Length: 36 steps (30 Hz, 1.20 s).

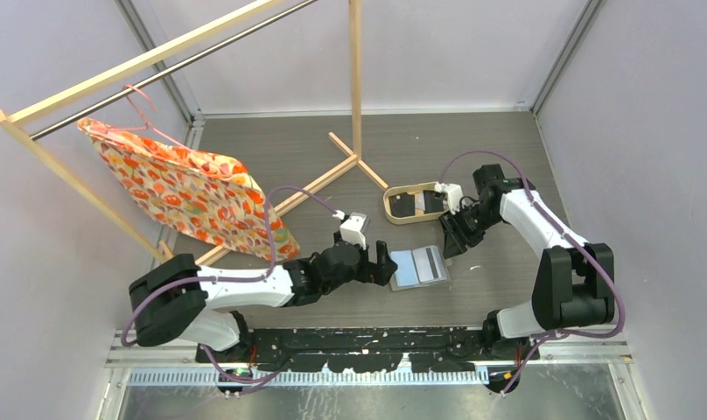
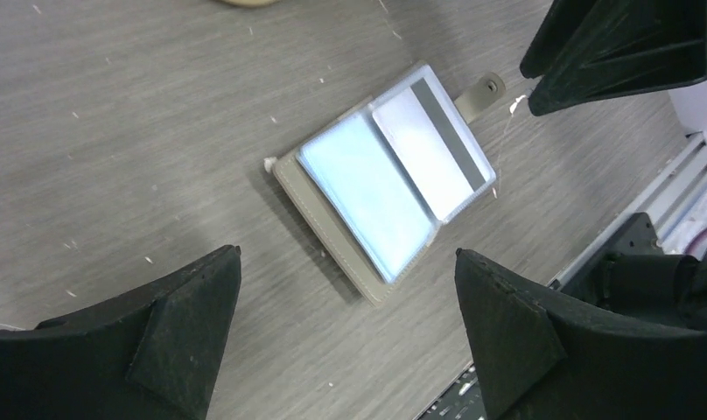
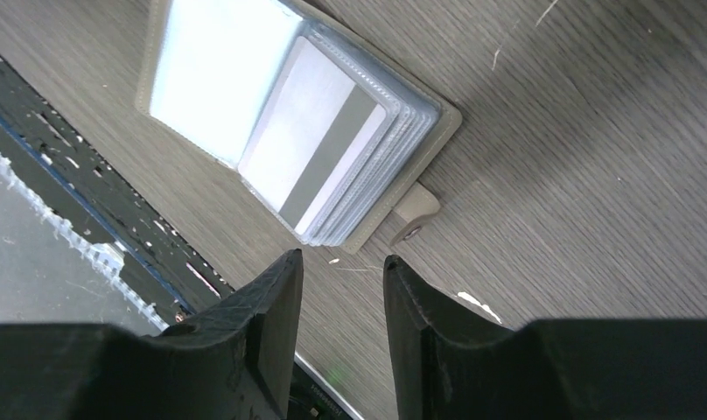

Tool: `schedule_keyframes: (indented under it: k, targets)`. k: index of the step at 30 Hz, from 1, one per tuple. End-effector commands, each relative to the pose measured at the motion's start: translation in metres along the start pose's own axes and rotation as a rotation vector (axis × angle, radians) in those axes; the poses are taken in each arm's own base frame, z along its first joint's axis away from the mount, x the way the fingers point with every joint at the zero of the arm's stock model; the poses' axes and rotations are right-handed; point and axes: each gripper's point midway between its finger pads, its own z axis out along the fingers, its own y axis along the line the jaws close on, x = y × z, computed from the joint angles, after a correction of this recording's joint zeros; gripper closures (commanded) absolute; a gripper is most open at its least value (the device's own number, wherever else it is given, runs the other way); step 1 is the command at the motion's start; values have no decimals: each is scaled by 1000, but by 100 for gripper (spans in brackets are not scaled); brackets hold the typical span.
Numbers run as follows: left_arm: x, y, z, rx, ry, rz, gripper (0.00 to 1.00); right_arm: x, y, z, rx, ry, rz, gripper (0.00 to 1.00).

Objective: Put the credit cards into the card holder
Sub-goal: Close the card holder at the center of the board.

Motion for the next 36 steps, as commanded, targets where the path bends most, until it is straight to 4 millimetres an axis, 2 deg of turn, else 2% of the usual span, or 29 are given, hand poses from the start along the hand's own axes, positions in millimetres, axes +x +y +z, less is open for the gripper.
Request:
schedule_keyframes:
  k: [1,7,13,18,24,36]
  targets:
    - [-3,-21,7,52,5,-162,10,3,-15,8,82,54,34,57]
    - [16,-15,21,-3,59,-236,22,7,-24,12,119,99,63,65]
    - [26,-13,32,-18,67,-282,29,8,-26,17,124,122,72,70]
    - [34,-7,37,-46,69,-314,32,7,-27,19,125,126,79,70]
    - [36,-5,42,-52,60,-347,37,4,-26,21,119,128,78,72]
    - [37,-5,53,-12,59,-421,43,0,-26,19,124,120,81,90]
